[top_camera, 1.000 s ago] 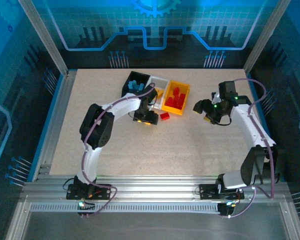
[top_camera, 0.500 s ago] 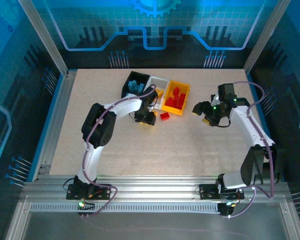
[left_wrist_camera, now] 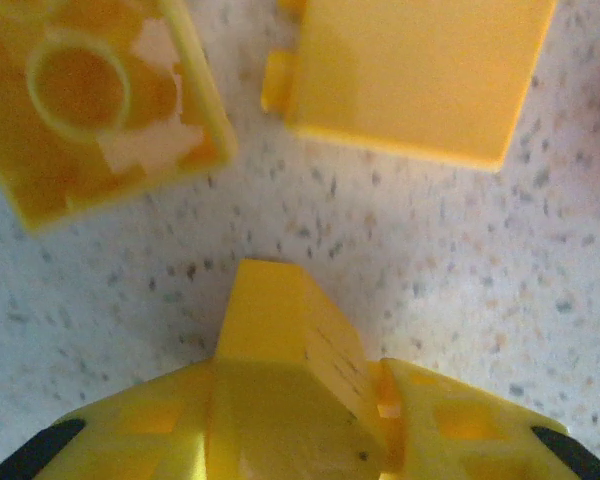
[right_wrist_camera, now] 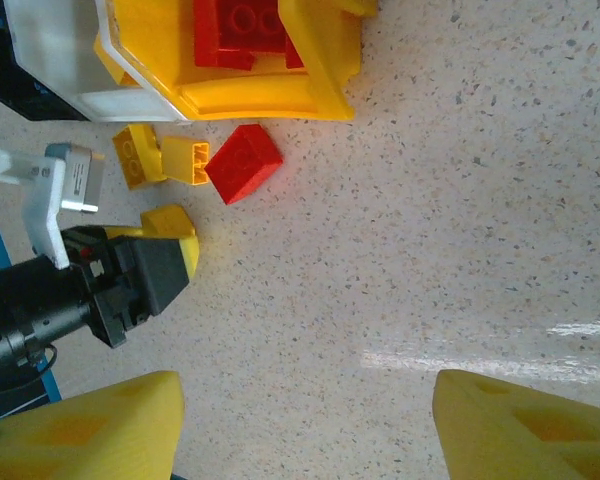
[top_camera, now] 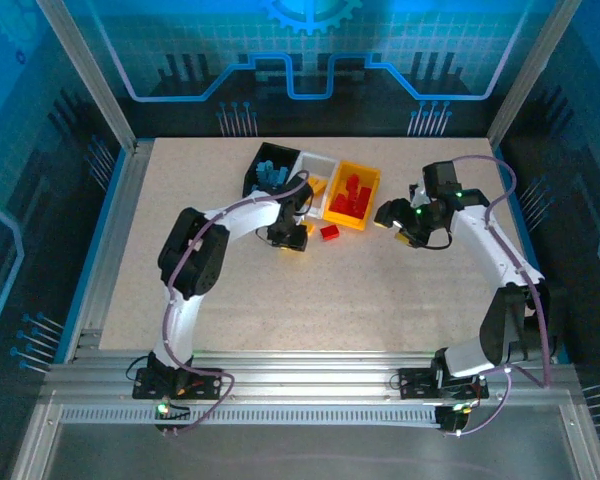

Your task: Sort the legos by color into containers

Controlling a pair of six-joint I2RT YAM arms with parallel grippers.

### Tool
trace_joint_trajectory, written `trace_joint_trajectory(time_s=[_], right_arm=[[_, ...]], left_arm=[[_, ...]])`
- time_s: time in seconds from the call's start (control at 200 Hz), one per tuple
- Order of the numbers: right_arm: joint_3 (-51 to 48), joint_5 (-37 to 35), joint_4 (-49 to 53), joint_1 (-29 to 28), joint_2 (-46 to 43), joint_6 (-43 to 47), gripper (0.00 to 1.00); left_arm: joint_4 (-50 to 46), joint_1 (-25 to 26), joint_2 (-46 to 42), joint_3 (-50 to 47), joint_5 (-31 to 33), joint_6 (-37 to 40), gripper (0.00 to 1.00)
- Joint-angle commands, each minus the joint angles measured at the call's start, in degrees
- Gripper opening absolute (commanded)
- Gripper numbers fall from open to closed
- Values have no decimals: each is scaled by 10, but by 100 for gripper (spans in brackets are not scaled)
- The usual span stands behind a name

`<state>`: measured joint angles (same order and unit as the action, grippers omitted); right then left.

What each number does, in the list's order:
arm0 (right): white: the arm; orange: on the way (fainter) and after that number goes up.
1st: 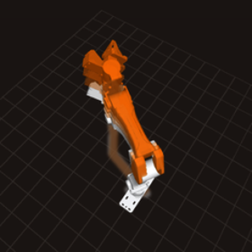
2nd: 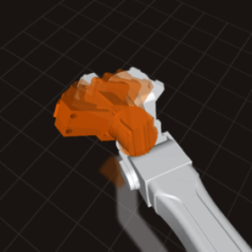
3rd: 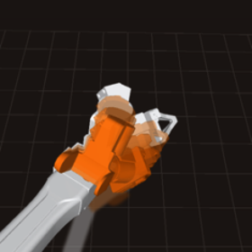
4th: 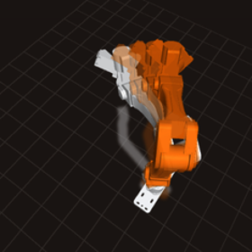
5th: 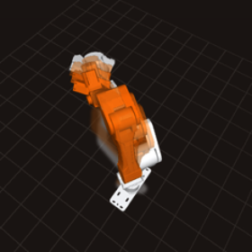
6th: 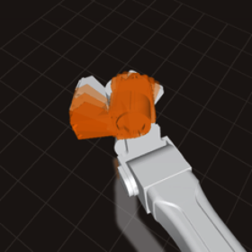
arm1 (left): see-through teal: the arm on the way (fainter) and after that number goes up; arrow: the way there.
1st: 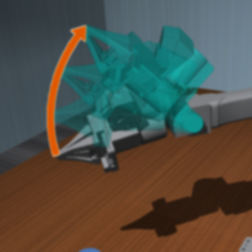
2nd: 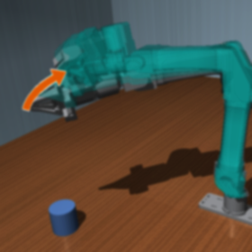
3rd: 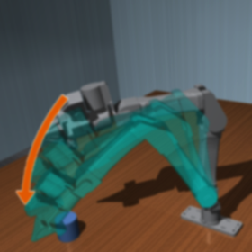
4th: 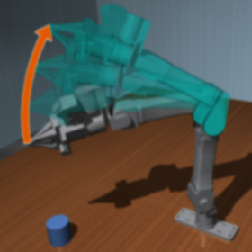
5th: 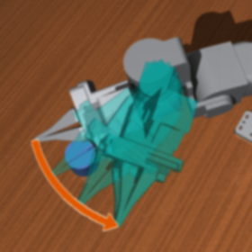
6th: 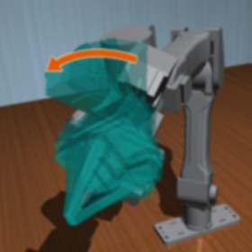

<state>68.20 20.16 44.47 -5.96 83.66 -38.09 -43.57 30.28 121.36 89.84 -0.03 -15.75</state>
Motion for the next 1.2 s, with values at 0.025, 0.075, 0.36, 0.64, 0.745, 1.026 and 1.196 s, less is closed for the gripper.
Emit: trace_joint_trajectory(time_s=[0.025,0.075,0.36,0.64,0.745,1.026,1.196], right_arm=[[-12,0,2,-10,3,6,68],[-22,1,-6,-12,2,7,68],[-59,13,-40,-15,15,10,69],[-64,-25,2,-14,-4,61,69],[-56,-36,29,-13,-8,89,69],[-63,-43,47,-12,-18,115,70],[-63,-40,45,-12,-8,121,71]], left_arm=[[20,-1,-71,-48,-59,-45,31],[28,-8,-91,-57,-78,-63,30],[-3,-57,-101,62,-116,-95,31],[-90,-73,68,337,-106,-96,32],[-118,-74,133,435,-100,-101,32],[-102,-92,212,526,-109,-147,36],[-99,-93,213,523,-111,-149,55]])
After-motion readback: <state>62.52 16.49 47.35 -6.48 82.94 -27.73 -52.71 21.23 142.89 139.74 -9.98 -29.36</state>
